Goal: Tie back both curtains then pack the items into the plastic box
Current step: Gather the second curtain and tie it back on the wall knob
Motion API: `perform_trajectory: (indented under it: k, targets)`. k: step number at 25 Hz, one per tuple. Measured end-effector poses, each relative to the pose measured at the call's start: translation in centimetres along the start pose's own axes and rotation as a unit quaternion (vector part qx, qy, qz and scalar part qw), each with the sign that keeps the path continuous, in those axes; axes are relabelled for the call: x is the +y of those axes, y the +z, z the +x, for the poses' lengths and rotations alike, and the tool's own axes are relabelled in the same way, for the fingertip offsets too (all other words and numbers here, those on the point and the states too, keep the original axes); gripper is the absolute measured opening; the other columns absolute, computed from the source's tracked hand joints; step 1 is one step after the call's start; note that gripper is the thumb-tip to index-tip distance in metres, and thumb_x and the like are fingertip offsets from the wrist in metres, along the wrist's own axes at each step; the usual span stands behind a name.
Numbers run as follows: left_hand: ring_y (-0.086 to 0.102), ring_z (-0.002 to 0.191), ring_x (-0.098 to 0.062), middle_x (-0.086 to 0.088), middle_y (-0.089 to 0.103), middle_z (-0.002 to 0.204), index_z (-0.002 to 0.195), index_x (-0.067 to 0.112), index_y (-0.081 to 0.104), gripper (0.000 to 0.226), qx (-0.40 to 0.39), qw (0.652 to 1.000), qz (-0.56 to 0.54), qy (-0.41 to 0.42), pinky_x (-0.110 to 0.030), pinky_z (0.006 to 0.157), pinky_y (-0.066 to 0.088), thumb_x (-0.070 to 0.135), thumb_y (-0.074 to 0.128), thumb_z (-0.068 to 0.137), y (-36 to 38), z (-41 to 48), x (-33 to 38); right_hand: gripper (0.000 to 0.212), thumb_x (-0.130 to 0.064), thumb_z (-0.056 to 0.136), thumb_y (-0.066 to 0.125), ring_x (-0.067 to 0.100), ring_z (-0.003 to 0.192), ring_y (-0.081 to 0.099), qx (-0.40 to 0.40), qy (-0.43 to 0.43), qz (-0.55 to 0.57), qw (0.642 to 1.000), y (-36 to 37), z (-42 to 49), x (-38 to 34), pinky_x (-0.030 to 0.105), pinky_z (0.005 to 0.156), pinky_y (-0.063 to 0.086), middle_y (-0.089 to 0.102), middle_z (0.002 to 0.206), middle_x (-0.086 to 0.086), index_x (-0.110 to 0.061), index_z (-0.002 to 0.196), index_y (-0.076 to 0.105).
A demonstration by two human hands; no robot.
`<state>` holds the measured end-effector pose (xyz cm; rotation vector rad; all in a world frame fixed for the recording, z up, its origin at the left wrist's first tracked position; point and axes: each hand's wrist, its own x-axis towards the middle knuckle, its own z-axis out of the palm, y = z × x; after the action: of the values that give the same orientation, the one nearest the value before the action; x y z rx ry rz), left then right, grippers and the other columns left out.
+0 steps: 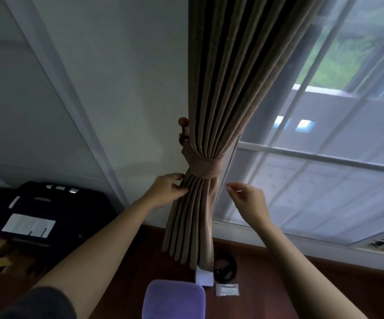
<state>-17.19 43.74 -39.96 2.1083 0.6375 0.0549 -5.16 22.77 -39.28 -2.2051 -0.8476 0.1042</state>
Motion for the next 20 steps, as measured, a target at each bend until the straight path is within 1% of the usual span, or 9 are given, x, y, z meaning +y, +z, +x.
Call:
perform_trajectory:
  k: [1,3,6,9,11,13,16,18,20]
  targets:
    - [0.064,0.090,-0.018,-0.011,0.067,0.112,0.120,0.009,0.060,0.037,-0.026,0.999,0.024,0.003,-0.024,0.083,0.049,0.016,0.066,0.084,0.6,0.4,-0.6,0.017,-0.021,0.088,0.064,0.017,0.080,0.070,-0.021,-0.015,-0.011,1.000,0.6,0.0,-0.1,0.024,0.075,0.053,0.075,0.092,0.003,-0.013,0.100,0.073]
    - [0.067,0.087,-0.027,-0.018,0.070,0.097,0.103,0.002,0.065,0.024,0.002,0.998,0.059,0.031,-0.032,0.080,0.053,0.015,0.067,0.083,1.3,1.2,-1.2,0.022,-0.029,0.086,0.067,0.016,0.083,0.069,-0.042,-0.052,-0.026,0.997,2.1,0.2,-0.1,0.018,0.073,0.048,0.073,0.098,0.002,-0.015,0.102,0.071]
    - [0.065,0.077,-0.033,-0.024,0.067,0.080,0.080,-0.006,0.061,0.018,0.035,0.991,0.114,0.058,-0.034,0.068,0.048,0.011,0.062,0.084,2.0,1.2,-1.1,0.029,-0.033,0.085,0.066,0.023,0.089,0.063,-0.026,-0.078,-0.040,0.996,4.4,0.6,-0.5,0.028,0.072,0.046,0.067,0.105,0.005,-0.009,0.101,0.066]
    - [0.058,0.064,-0.033,-0.027,0.061,0.070,0.065,-0.001,0.051,0.022,0.054,0.983,0.160,0.077,-0.032,0.056,0.030,0.007,0.057,0.084,3.0,0.1,-0.2,0.022,-0.024,0.091,0.055,0.037,0.085,0.060,-0.030,-0.060,-0.035,0.997,6.4,0.8,-1.2,0.037,0.066,0.044,0.062,0.108,0.012,-0.002,0.096,0.055]
    - [0.048,0.056,-0.026,-0.021,0.054,0.061,0.061,0.005,0.045,0.027,0.074,0.981,0.156,0.084,-0.028,0.055,0.023,0.009,0.058,0.085,3.6,-0.6,-0.5,0.021,-0.023,0.093,0.047,0.039,0.085,0.059,-0.032,-0.024,-0.082,0.996,6.5,0.8,-0.7,0.040,0.062,0.043,0.061,0.107,0.015,-0.005,0.104,0.048]
    - [0.043,0.051,-0.020,-0.011,0.047,0.055,0.060,0.006,0.044,0.031,0.078,0.982,0.148,0.089,-0.026,0.054,0.025,0.012,0.058,0.087,4.3,-1.3,-1.0,0.020,-0.022,0.094,0.043,0.038,0.086,0.058,-0.031,-0.009,-0.134,0.990,5.7,0.7,0.2,0.037,0.058,0.036,0.062,0.101,0.015,-0.008,0.107,0.045]
    - [0.044,0.052,-0.021,-0.007,0.046,0.056,0.061,0.008,0.045,0.030,0.074,0.981,0.152,0.100,-0.026,0.055,0.030,0.012,0.058,0.088,4.5,-1.4,-0.7,0.015,-0.019,0.094,0.041,0.037,0.083,0.057,-0.025,0.007,-0.167,0.986,5.0,1.4,0.8,0.033,0.057,0.028,0.062,0.094,0.016,-0.007,0.102,0.044]
    - [0.044,0.053,-0.020,-0.005,0.045,0.058,0.062,0.010,0.043,0.030,0.061,0.979,0.166,0.099,-0.026,0.056,0.031,0.013,0.058,0.088,4.2,-0.9,-0.2,0.017,-0.021,0.094,0.041,0.037,0.085,0.057,-0.032,0.011,-0.158,0.987,5.2,2.0,0.9,0.035,0.057,0.032,0.062,0.096,0.015,-0.007,0.102,0.045]
    - [0.045,0.054,-0.019,-0.006,0.047,0.059,0.063,0.010,0.044,0.029,0.048,0.979,0.172,0.094,-0.026,0.057,0.032,0.016,0.059,0.088,4.1,-0.7,0.0,0.023,-0.028,0.096,0.042,0.034,0.091,0.058,-0.045,-0.004,-0.119,0.992,5.2,1.8,1.4,0.037,0.062,0.041,0.061,0.104,0.012,-0.009,0.106,0.050]
